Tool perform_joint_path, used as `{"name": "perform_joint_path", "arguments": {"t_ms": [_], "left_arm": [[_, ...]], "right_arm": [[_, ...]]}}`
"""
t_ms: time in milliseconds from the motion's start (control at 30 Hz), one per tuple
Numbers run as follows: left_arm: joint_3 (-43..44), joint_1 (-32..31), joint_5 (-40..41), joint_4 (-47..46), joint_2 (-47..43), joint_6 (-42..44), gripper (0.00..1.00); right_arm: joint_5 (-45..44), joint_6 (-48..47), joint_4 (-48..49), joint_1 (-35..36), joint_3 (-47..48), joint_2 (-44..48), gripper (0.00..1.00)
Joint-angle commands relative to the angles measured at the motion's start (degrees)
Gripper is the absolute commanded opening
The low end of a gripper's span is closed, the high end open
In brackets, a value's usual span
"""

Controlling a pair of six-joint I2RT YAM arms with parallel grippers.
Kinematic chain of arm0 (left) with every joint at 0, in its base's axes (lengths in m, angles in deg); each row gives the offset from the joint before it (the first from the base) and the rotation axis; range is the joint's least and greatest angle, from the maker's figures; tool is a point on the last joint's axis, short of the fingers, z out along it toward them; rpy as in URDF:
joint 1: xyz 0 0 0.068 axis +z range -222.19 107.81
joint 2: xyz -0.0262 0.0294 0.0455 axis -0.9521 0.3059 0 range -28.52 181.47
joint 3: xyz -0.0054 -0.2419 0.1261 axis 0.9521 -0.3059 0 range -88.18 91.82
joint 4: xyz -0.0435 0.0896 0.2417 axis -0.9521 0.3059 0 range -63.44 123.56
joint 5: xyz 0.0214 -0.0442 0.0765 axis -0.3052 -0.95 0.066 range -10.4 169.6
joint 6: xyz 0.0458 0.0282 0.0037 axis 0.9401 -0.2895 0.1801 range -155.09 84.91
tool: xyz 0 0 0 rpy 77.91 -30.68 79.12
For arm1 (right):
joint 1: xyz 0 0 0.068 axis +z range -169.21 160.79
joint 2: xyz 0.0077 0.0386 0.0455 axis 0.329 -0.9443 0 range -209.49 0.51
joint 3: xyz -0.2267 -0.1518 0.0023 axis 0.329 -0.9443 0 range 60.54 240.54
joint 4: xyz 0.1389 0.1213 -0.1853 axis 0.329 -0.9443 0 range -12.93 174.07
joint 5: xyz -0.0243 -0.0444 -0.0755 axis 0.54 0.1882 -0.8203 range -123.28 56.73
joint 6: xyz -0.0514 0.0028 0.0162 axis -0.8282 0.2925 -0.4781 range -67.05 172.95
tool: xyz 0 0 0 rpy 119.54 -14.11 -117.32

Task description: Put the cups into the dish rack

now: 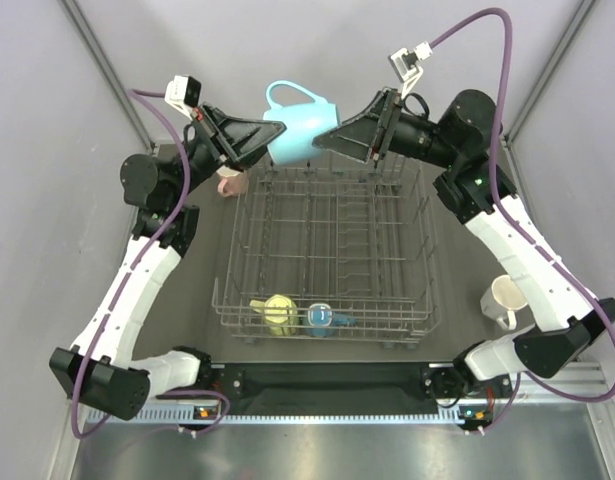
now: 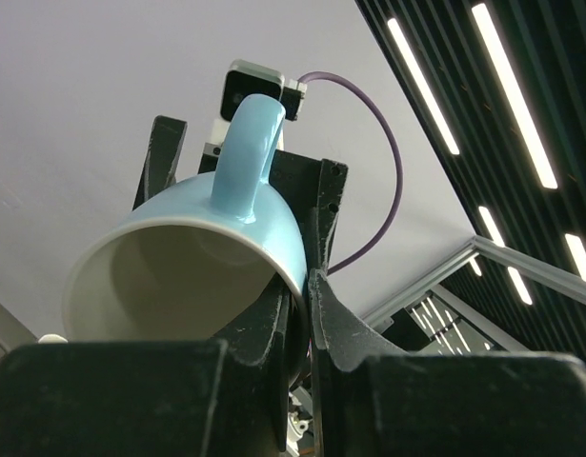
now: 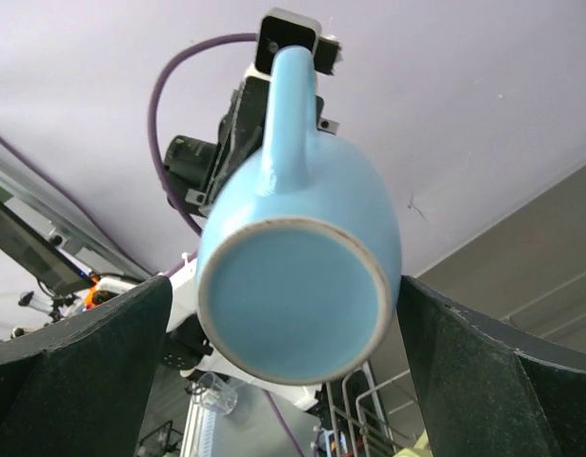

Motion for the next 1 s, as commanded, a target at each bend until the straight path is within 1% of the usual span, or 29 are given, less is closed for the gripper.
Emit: {"name": "perform_joint_path", "arguments": {"t_ms": [0,33,133,167,233,600,700,833,900,967], "left_arm": [[0.89,-0.50,1.53,-7.75,-0.55,-0.61,0.00],[0.80,-0.50,1.53,-7.48,-0.46,-0.53,0.00],[0.89,-0.67,1.71,-7.39,-0.20,-0.35,0.00],[1.24,-0.76,1.53,-7.39,-0.03,-0.35,0.00],[1.59,-1.11,1.27,-7.48,0.41,-0.26,0.00],[2.12,-3.92,1.97,-4.76,0.50,2.90,0.00],[2.12,-4.45,2.23,-4.05,0.50,3.69,0.00],[2.03,-5.60,3.11,-3.00,0.33,4.92,0.00],[1.94,-5.86,3.20,-2.47,0.07,5.27,0.00],[1.94,-5.86,3.46,-2.21,-0.02,5.71,0.00]], "right_arm": [[-0.51,2.87,7.39,-0.63,0.39,0.40,1.00],[-0.51,3.05,7.48,-0.63,0.39,0.40,1.00],[-0.34,4.01,7.92,-0.54,0.39,0.13,0.96],[0.01,4.19,8.18,-0.46,0.30,0.05,0.93],[0.10,4.46,8.27,-0.37,0.30,-0.22,0.92],[0.19,4.63,7.83,-0.37,1.62,-1.80,0.94],[0.98,4.90,7.83,-0.37,2.06,-2.33,0.91],[1.68,4.89,8.00,-0.37,1.89,-2.24,0.81],[2.04,4.81,8.09,-0.37,1.45,-1.89,0.79],[2.39,4.81,8.53,-0.37,0.40,-1.36,0.82]]}}
